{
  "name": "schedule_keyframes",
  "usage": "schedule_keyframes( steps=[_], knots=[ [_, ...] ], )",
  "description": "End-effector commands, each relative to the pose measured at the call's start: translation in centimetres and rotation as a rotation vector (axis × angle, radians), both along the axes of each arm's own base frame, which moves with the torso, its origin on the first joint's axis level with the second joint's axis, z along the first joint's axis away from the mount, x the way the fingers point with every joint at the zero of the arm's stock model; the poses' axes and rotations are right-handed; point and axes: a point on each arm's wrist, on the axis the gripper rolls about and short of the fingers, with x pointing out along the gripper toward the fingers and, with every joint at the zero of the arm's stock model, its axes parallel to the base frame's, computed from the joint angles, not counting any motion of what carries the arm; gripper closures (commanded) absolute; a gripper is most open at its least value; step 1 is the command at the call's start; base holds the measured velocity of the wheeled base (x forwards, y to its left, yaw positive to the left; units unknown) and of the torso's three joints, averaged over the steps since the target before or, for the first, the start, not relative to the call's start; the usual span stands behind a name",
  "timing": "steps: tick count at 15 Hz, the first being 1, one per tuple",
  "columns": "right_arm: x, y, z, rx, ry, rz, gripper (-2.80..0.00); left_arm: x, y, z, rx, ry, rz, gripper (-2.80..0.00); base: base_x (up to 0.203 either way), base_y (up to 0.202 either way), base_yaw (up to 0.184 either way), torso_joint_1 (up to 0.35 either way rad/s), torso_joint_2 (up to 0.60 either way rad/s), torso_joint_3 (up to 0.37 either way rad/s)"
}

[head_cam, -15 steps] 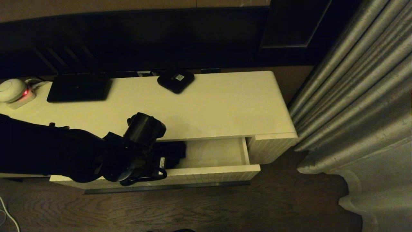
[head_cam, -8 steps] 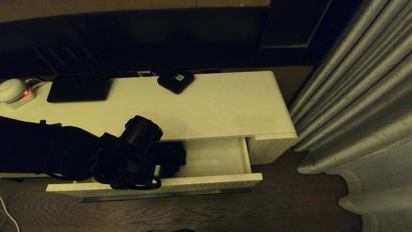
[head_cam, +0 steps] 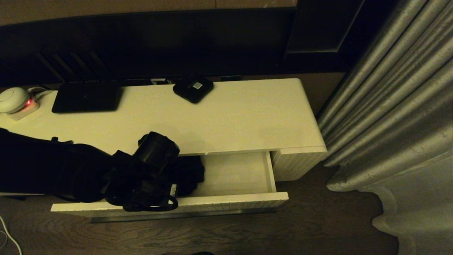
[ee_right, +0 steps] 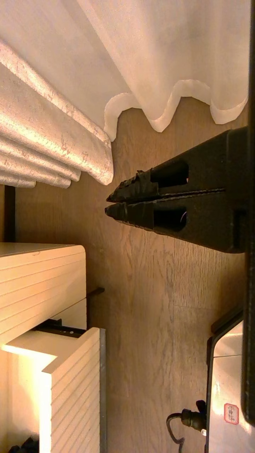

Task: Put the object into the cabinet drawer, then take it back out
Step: Open the drawer

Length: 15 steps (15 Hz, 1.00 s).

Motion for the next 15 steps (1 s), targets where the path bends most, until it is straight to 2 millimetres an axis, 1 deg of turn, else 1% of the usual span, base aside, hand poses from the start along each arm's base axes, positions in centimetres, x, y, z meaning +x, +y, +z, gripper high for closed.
schedule_keyframes(
  steps=[1, 3, 10, 15],
  knots=[
    [0.0, 0.0, 0.0, 0.0, 0.001, 0.0, 0.0, -0.2, 0.0, -0.7, 0.004, 0.045, -0.005, 0.0, 0.0, 0.0, 0.0, 0.0, 0.0, 0.0],
    [0.0, 0.0, 0.0, 0.0, 0.001, 0.0, 0.0, -0.4, 0.0, -0.8, -0.007, 0.063, -0.014, 0.0, 0.0, 0.0, 0.0, 0.0, 0.0, 0.0],
    [0.0, 0.0, 0.0, 0.0, 0.001, 0.0, 0.0, -1.5, 0.1, -2.6, 0.028, 0.137, -0.031, 0.0, 0.0, 0.0, 0.0, 0.0, 0.0, 0.0],
    [0.0, 0.0, 0.0, 0.0, 0.001, 0.0, 0.0, -2.5, 0.3, -3.2, 0.062, 0.197, -0.044, 0.0, 0.0, 0.0, 0.0, 0.0, 0.0, 0.0]
  ],
)
